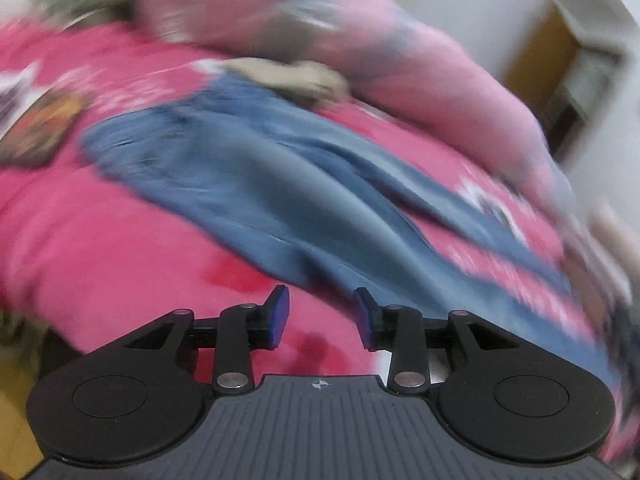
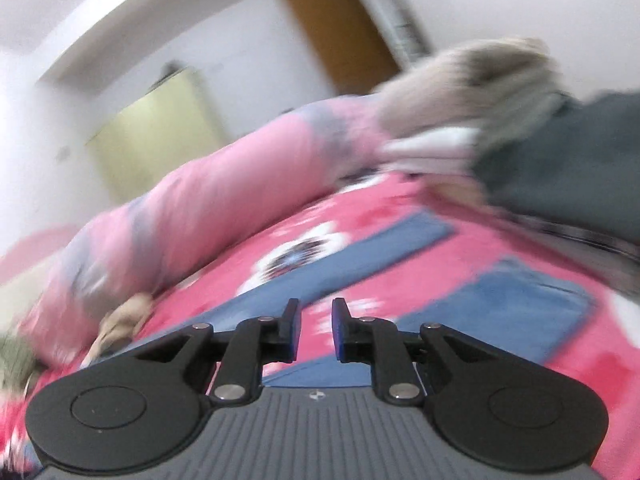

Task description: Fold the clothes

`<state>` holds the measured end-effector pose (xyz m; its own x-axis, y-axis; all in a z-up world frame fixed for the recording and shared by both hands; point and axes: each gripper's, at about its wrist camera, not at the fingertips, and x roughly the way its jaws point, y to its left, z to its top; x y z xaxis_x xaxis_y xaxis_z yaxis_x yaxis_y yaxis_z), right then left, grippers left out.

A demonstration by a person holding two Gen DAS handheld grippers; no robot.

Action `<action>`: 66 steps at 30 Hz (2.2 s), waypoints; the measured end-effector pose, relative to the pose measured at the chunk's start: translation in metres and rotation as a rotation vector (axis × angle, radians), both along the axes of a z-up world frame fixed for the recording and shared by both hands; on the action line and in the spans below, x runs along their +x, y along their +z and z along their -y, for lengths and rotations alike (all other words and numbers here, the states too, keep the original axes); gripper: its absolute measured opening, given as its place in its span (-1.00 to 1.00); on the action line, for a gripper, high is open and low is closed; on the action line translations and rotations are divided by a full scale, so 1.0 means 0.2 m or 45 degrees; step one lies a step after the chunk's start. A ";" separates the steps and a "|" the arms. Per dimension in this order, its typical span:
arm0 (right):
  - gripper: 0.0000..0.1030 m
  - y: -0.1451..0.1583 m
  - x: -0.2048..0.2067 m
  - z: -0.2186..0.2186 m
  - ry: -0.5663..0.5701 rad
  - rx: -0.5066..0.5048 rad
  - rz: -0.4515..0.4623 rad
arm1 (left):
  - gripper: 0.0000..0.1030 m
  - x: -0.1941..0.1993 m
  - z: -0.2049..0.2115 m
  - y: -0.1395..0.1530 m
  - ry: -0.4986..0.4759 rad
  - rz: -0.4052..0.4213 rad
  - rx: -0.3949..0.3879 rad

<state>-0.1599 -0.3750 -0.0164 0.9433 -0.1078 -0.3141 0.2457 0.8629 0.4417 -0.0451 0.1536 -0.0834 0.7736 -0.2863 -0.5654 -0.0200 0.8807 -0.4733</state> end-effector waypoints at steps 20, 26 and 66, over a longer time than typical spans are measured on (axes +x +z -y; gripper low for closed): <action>-0.41 0.10 0.13 -0.49 0.205 -0.072 -0.074 | -1.00 0.15 -0.29 -0.08 0.503 0.012 -0.248; -0.39 0.11 0.12 -0.56 0.207 -0.117 -0.077 | -1.00 0.02 -0.38 0.05 0.521 0.047 -0.198; -0.91 -0.16 0.72 -2.18 1.631 -0.642 -0.275 | -0.80 0.24 -0.57 -0.08 0.414 -0.008 -0.146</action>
<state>-0.0154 0.0615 -0.0492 0.4086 0.6400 -0.6508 -0.8044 0.5894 0.0745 0.0022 0.2671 -0.1003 0.8315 -0.0870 -0.5486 -0.2940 0.7690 -0.5676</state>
